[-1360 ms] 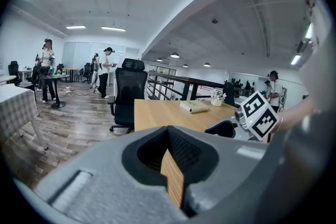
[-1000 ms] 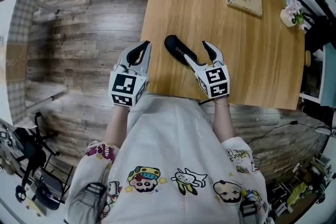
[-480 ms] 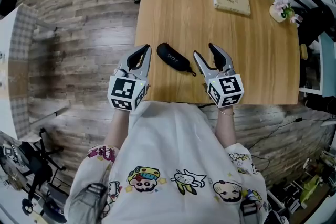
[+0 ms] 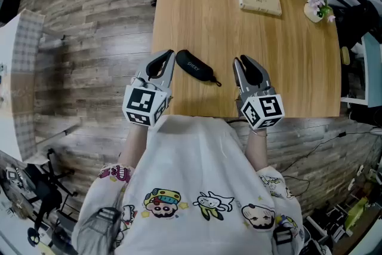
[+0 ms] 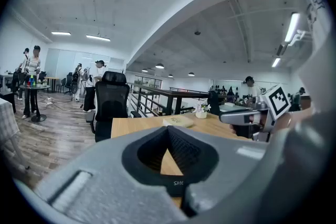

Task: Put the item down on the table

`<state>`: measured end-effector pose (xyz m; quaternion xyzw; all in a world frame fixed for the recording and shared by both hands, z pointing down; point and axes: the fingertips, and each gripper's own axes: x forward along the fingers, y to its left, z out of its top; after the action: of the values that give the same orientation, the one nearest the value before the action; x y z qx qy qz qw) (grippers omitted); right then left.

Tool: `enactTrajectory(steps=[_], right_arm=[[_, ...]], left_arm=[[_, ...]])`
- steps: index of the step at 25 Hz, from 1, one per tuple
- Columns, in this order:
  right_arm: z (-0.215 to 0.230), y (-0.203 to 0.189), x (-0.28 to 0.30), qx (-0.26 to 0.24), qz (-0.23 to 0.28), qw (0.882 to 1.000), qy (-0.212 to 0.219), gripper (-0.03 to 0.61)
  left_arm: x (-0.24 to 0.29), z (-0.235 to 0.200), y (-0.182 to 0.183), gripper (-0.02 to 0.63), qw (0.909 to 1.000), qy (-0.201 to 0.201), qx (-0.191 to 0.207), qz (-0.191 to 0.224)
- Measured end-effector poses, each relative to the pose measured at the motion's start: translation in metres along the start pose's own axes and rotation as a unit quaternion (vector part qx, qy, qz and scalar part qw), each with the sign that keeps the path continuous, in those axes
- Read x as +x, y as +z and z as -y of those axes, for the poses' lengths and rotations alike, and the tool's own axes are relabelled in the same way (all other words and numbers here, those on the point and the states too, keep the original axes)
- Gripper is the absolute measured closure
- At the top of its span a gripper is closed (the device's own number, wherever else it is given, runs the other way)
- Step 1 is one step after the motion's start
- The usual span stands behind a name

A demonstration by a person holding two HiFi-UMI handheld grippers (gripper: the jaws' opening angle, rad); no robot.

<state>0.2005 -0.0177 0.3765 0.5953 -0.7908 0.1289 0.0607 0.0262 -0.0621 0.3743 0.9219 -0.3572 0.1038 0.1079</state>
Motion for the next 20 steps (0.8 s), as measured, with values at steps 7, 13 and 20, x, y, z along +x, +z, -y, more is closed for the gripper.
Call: enactTrajectory(steps=[7, 13, 20], right_arm=[[0.012, 0.007, -0.012, 0.013, 0.024, 0.999, -0.020, 0.568], [0.008, 0.004, -0.011, 0.009, 0.021, 1.000, -0.018, 0.569], [0.006, -0.002, -0.009, 0.011, 0.012, 1.000, -0.015, 0.569]], left_arm=[[-0.001, 0.000, -0.005, 0.615, 1.0000, 0.004, -0.006, -0.003], [-0.002, -0.003, -0.008, 0.615, 0.9999, 0.005, -0.012, -0.007], [-0.002, -0.006, -0.010, 0.615, 0.9998, 0.006, -0.015, -0.010]])
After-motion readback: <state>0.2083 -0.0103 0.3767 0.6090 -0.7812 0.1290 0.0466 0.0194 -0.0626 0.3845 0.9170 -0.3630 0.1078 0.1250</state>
